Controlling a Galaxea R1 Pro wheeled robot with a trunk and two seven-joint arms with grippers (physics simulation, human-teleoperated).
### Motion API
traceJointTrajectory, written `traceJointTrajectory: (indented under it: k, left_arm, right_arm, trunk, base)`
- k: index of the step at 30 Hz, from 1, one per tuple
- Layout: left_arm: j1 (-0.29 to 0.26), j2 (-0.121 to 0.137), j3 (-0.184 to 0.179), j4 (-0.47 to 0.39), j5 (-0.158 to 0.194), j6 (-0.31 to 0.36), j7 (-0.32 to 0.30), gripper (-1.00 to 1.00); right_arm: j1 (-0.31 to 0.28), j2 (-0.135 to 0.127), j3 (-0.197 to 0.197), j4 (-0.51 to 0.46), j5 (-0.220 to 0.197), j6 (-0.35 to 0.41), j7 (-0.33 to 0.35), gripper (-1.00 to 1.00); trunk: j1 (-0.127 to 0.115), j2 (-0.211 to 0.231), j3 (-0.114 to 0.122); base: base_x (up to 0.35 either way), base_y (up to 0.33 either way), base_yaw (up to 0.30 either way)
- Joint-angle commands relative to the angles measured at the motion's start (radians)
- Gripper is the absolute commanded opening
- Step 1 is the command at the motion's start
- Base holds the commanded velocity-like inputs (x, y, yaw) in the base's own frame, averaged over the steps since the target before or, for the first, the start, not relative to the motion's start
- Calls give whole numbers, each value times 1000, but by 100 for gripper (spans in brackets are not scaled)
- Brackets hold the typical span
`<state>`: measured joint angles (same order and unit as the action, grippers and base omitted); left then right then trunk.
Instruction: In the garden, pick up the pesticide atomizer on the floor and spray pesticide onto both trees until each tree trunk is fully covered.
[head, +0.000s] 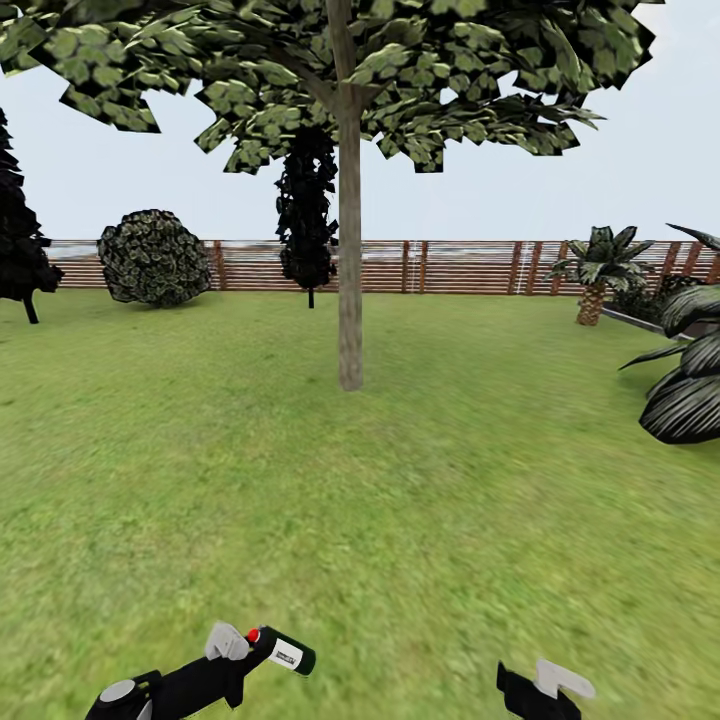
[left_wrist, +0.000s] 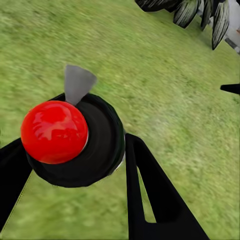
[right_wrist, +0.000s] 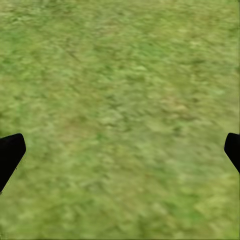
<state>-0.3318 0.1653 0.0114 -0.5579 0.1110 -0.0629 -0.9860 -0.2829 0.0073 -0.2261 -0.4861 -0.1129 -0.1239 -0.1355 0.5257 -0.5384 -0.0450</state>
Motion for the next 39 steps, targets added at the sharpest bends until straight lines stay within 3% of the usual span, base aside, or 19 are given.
traceJointTrajectory:
  k: [1, 26, 39]
  left_arm:
    - [-1, 0, 1, 1, 1, -6, -3, -100]
    - [-1, 0, 2, 1, 2, -6, -2, -100]
    - [-1, -1, 2, 1, 3, -6, -2, -100]
  right_arm:
    - [-1, 0, -1, 0, -10, -5, 0, 100]
    - [-1, 0, 1, 0, -11, -4, 0, 100]
    - [-1, 0, 1, -2, -10, -4, -1, 100]
  trunk:
    - [1, -2, -2]
    - [1, -2, -2]
    - [1, -2, -2]
  base:
    - [346, 0, 0]
    - [346, 0, 0]
    - [346, 0, 167]
